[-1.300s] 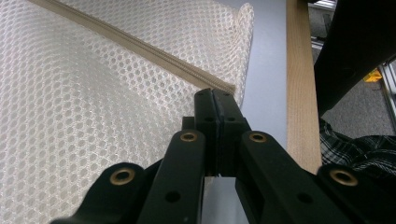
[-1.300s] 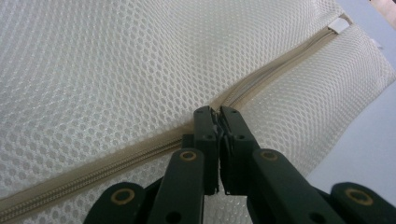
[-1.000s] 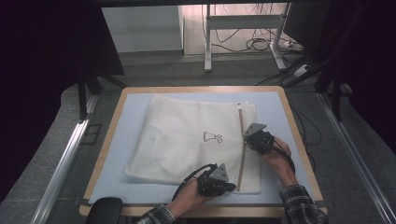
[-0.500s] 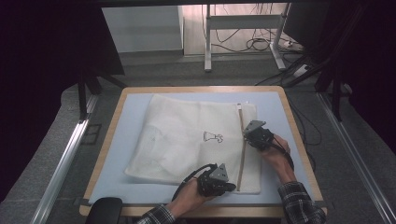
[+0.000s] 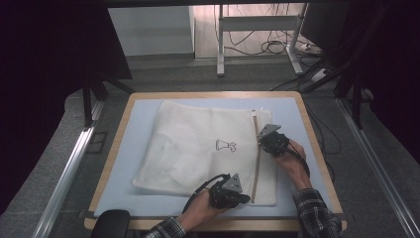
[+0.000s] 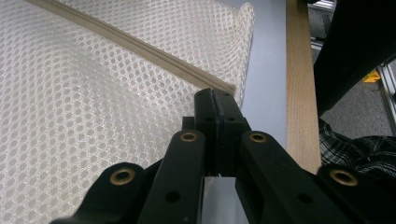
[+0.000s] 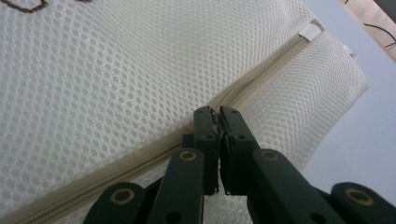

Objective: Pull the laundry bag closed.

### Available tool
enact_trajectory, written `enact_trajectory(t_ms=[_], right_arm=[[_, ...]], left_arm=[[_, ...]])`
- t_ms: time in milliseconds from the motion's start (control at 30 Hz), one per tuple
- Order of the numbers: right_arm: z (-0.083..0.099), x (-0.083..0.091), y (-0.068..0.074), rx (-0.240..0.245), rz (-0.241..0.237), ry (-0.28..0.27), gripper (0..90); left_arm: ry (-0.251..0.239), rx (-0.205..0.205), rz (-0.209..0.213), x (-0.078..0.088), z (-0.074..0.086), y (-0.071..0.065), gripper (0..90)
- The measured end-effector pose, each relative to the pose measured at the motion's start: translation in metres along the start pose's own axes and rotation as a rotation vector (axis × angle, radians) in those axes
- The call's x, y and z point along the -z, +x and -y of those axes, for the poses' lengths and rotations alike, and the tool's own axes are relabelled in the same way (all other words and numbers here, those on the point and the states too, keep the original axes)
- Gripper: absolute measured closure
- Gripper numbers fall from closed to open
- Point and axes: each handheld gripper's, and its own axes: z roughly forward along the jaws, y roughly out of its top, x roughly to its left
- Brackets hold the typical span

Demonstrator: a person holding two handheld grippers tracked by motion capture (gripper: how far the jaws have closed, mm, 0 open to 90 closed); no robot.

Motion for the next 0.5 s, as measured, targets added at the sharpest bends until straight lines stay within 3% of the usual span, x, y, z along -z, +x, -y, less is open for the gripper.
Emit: enact_trajectory(t_ms=[500], right_arm=[[-0.007, -0.011, -0.013, -0.006, 0.016, -0.002, 85.8]], left_arm=[[-0.001, 0.003, 0.003, 0.0, 0.0, 0.0, 89.7]])
